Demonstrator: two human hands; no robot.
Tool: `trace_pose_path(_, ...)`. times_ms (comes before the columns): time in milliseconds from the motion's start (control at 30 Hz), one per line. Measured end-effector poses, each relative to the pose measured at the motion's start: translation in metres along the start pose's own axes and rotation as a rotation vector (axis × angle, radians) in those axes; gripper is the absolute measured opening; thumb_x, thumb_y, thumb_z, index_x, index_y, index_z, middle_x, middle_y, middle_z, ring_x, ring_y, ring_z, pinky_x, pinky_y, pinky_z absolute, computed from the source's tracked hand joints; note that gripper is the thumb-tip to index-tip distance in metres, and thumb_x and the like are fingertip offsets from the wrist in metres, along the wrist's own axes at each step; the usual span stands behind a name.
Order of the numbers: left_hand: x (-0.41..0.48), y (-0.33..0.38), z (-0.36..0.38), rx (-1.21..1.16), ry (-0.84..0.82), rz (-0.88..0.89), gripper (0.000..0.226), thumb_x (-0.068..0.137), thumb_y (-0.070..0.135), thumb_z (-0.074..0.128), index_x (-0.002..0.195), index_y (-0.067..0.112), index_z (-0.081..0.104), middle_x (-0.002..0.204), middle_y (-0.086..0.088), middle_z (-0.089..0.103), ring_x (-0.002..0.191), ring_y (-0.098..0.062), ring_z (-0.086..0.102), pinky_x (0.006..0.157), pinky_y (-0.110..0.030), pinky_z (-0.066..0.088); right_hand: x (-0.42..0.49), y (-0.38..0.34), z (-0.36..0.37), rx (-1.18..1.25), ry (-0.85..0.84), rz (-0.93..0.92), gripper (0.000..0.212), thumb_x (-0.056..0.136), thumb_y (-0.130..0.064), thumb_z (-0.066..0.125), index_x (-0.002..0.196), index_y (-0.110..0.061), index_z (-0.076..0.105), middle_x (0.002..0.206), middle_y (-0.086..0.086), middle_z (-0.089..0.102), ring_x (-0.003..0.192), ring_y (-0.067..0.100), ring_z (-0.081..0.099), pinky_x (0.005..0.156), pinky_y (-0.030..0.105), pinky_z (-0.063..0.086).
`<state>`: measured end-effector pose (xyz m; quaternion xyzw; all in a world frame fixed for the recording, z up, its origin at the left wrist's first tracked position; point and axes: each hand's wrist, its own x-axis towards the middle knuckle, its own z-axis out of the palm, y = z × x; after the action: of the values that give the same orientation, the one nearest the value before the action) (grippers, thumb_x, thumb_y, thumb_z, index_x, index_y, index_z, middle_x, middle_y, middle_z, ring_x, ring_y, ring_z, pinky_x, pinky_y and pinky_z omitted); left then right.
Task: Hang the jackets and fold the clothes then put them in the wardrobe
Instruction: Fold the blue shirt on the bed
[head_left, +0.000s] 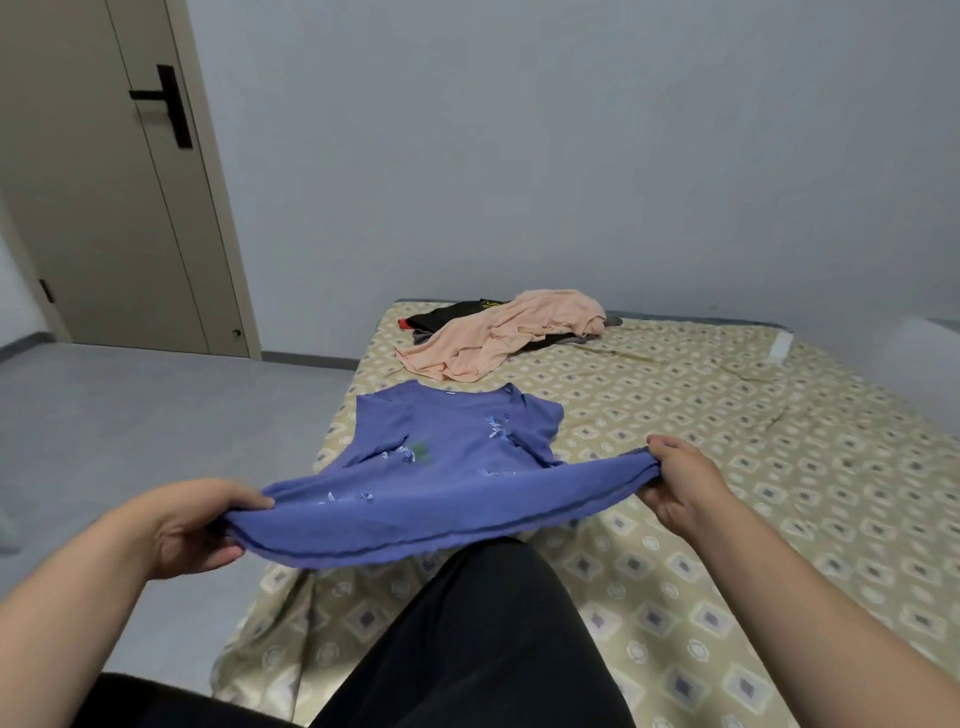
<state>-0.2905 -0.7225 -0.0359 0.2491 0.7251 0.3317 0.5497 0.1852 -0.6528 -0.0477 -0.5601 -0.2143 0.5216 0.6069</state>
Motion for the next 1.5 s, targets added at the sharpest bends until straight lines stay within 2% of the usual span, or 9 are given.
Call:
trace_pose_path(133,0.000,-0.002,0.010,-0.422,-0.109,0.027,0.006,0.091,-0.001,0.055,0.092,0.003,0.059,0.084,-0.013,0.062,0.068,-0.027,0.067,0.050,-0.042,0.060,-0.009,0.005,0.007,0.060,-0.136,0.063,0.029,0.100,0.009,0.035,0.080,-0.010,0.043,0.077,0.009,0.038,0.056,0.018,0.042,0.049,0.029,0.050)
trace_pose_path(333,0.013,-0.008,0.019,-0.506,0.127,0.265,0.037,0.097,-0.003,0.050,0.129,0.017,0.048,0.085,-0.010,0.057,0.063,-0.019,0.061,0.038,-0.021,0.051,-0.022,0.005,0.006,-0.088,-0.111,-0.042,0.023,0.099,0.002,0.040,0.102,-0.011,0.059,0.095,0.013,0.057,0.074,0.024,0.059,0.055,0.033,0.057)
trace_pose_path(467,0.012,-0.004,0.008,-0.596,0.080,0.462,0.032,0.096,-0.003,0.039,0.120,0.001,0.059,0.088,-0.014,0.067,0.077,-0.026,0.067,0.066,-0.033,0.062,-0.022,0.003,0.005,-0.147,-0.197,-0.058,0.035,0.091,0.008,0.035,0.111,-0.008,0.059,0.101,0.014,0.067,0.086,0.027,0.068,0.070,0.037,0.055)
trace_pose_path(533,0.010,-0.002,0.005,-0.479,0.024,0.510,0.038,0.085,-0.011,0.034,0.105,0.001,0.064,0.093,-0.012,0.073,0.084,-0.023,0.073,0.080,-0.040,0.055,-0.021,0.002,0.007,-0.328,-0.168,-0.126,0.035,0.090,0.010,0.039,0.113,-0.009,0.058,0.101,0.013,0.069,0.091,0.026,0.069,0.071,0.034,0.054)
trace_pose_path(733,0.016,0.002,0.003,0.358,0.424,0.733,0.010,0.088,0.005,0.068,0.082,0.011,0.073,0.066,-0.011,0.065,0.061,-0.028,0.056,0.061,-0.035,0.044,-0.011,0.005,0.001,-0.640,-0.080,-0.422,0.015,0.092,-0.008,0.061,0.091,-0.017,0.073,0.076,-0.002,0.069,0.062,0.007,0.058,0.060,0.024,0.044)
trace_pose_path(833,0.018,0.005,-0.002,0.423,0.559,0.897,0.013,0.088,0.012,0.069,0.077,0.014,0.076,0.065,-0.007,0.059,0.065,-0.027,0.052,0.059,-0.034,0.036,-0.008,0.003,0.000,-0.587,-0.063,-0.405,0.012,0.094,-0.015,0.062,0.084,-0.017,0.068,0.077,0.000,0.065,0.059,0.003,0.055,0.062,0.026,0.040)
trace_pose_path(1033,0.001,0.020,0.011,-0.262,0.238,0.732,0.022,0.100,0.018,0.051,0.084,0.018,0.066,0.083,-0.007,0.066,0.077,-0.023,0.059,0.072,-0.037,0.048,-0.011,-0.005,0.005,-0.307,-0.095,-0.287,0.018,0.097,-0.020,0.063,0.082,-0.010,0.058,0.082,0.012,0.060,0.073,0.020,0.057,0.071,0.036,0.049)
trace_pose_path(1267,-0.013,0.030,-0.009,-0.223,0.171,0.721,0.024,0.095,0.013,0.057,0.072,0.011,0.063,0.059,-0.001,0.064,0.065,-0.023,0.053,0.062,-0.035,0.041,-0.025,-0.033,-0.002,-0.272,-0.280,-0.182,0.011,0.095,-0.017,0.063,0.094,-0.007,0.066,0.086,0.011,0.075,0.071,0.020,0.072,0.064,0.034,0.052)
trace_pose_path(1500,-0.002,0.035,-0.018,-0.205,-0.043,0.338,0.025,0.092,0.024,0.059,0.086,0.004,0.074,0.085,-0.016,0.073,0.077,-0.028,0.069,0.073,-0.040,0.048,-0.006,-0.034,0.002,-0.254,-0.343,0.107,0.022,0.094,-0.019,0.063,0.109,-0.004,0.070,0.106,0.014,0.075,0.094,0.027,0.072,0.084,0.039,0.052)
